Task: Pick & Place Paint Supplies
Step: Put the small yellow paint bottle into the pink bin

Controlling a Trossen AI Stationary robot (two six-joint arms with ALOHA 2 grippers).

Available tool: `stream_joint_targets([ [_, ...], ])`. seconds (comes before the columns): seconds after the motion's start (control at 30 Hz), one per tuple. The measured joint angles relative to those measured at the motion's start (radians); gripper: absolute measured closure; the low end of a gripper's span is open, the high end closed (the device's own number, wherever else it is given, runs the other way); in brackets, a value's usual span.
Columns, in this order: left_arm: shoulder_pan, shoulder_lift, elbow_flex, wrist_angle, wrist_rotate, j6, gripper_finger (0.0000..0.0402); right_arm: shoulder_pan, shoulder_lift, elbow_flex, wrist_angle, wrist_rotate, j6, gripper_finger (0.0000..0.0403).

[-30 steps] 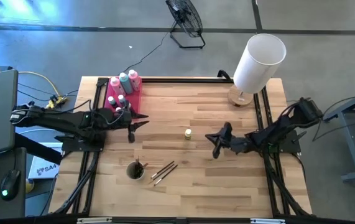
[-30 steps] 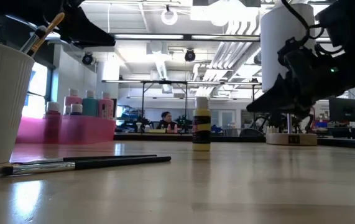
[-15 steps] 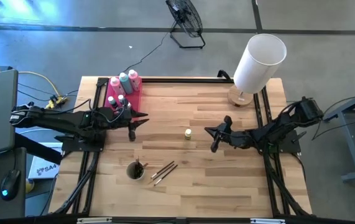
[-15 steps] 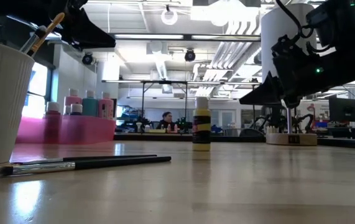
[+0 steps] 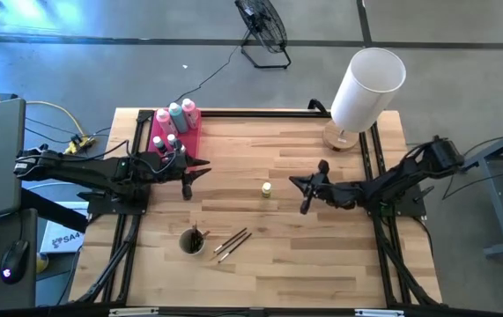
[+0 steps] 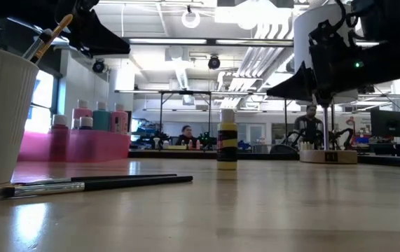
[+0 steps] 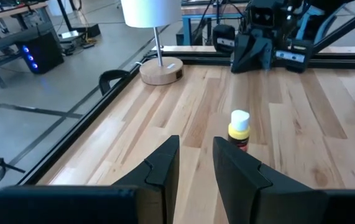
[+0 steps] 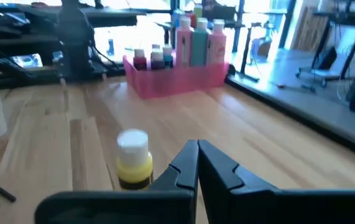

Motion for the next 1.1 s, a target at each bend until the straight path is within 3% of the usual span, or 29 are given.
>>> stream_joint_targets([
  [0.27, 0.0, 0.0, 0.0, -0.004, -0.002, 0.0, 0.0307, -0.082, -0.141, 0.0, -0.111, -0.22, -0.053, 0.0401],
  [0.53, 0.0, 0.0, 0.0, -0.007, -0.003, 0.0, 0.0307, -0.145, -0.173, 0.0, -0.182, -0.31, -0.038, 0.0401],
  [1.1, 0.0, 0.0, 0.0, -0.006, -0.002, 0.0, 0.0307, -0.158, -0.173, 0.0, -0.182, -0.341, -0.044, 0.04],
])
